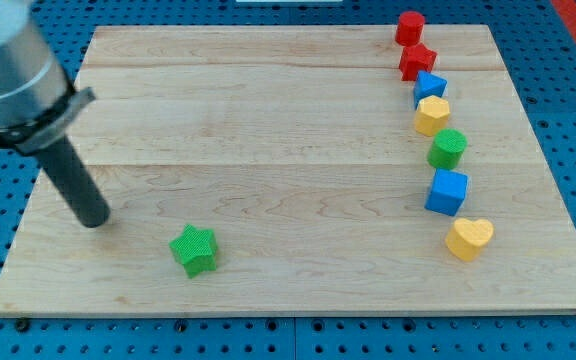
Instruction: Move the blue cube above the yellow heart
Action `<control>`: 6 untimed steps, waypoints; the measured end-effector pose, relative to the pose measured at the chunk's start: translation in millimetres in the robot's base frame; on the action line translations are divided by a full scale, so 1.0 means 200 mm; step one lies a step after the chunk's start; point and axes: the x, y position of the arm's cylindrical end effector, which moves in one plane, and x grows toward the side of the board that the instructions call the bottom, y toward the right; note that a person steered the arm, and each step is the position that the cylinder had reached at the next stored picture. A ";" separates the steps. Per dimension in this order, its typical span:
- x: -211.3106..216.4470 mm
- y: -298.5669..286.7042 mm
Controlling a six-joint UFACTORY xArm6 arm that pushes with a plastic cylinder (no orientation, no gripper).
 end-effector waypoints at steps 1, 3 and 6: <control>0.02 0.38; 0.02 1.24; -0.09 1.63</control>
